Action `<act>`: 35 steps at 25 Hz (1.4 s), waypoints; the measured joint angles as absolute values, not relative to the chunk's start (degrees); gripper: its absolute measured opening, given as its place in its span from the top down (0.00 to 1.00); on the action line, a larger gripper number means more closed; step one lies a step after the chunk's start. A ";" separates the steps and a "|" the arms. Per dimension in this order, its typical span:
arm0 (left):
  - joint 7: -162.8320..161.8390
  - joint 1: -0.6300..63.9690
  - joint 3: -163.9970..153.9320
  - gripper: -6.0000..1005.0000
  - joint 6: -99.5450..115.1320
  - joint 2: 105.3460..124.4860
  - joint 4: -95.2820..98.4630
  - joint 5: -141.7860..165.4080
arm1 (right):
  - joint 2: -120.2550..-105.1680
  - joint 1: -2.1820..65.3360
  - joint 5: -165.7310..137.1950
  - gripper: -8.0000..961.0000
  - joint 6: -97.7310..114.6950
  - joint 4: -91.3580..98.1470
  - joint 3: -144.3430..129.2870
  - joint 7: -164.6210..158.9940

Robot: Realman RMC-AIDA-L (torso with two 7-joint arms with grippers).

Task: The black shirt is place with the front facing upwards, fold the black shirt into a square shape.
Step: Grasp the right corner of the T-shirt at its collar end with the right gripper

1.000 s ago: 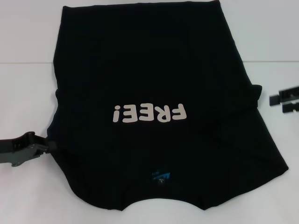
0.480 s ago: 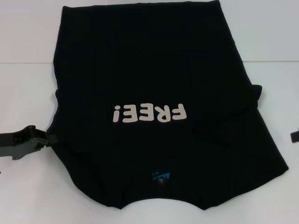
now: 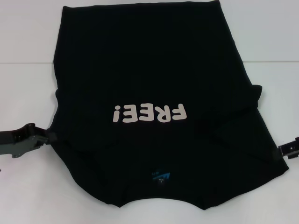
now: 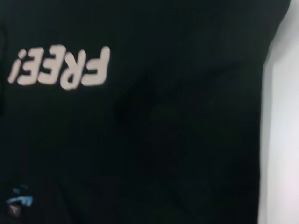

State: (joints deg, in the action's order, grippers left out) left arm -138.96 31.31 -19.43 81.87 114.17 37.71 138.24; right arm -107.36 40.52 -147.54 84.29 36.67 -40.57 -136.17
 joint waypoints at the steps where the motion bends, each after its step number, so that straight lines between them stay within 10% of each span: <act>1: -139.00 31.31 -19.41 0.96 81.82 114.16 37.70 138.24 | -107.43 40.52 -148.18 0.36 84.04 36.53 -40.65 -136.41; 35: -139.13 31.55 -18.91 0.96 81.21 114.08 36.93 138.10 | -111.03 41.78 -150.19 0.36 83.12 36.30 -41.71 -136.94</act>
